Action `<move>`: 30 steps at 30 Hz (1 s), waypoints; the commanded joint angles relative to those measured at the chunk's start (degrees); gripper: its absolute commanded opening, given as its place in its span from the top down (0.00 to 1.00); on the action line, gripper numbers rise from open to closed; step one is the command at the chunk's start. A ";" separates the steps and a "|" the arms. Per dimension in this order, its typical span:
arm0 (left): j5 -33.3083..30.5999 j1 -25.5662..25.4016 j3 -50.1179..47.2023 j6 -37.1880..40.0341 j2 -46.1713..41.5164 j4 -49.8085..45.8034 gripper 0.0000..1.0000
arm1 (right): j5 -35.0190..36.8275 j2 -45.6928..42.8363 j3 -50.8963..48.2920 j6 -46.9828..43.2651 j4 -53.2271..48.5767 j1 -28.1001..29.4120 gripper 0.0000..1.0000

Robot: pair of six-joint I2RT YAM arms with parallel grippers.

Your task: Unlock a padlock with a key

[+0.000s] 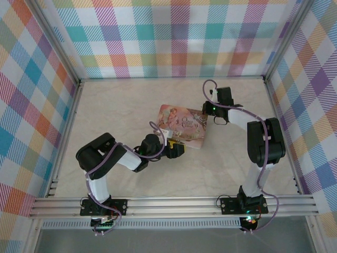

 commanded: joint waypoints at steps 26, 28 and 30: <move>0.80 0.57 -0.17 -2.30 0.36 1.40 0.36 | 8.87 -12.23 -3.00 -0.56 -9.29 -2.95 1.00; 0.99 0.61 -0.11 -2.30 0.36 1.58 0.35 | 8.19 -12.59 -4.55 -0.24 -9.33 -2.98 1.00; 0.91 0.77 0.17 -2.32 0.43 1.33 0.35 | 6.80 -12.14 -5.80 0.69 -8.91 -2.71 1.00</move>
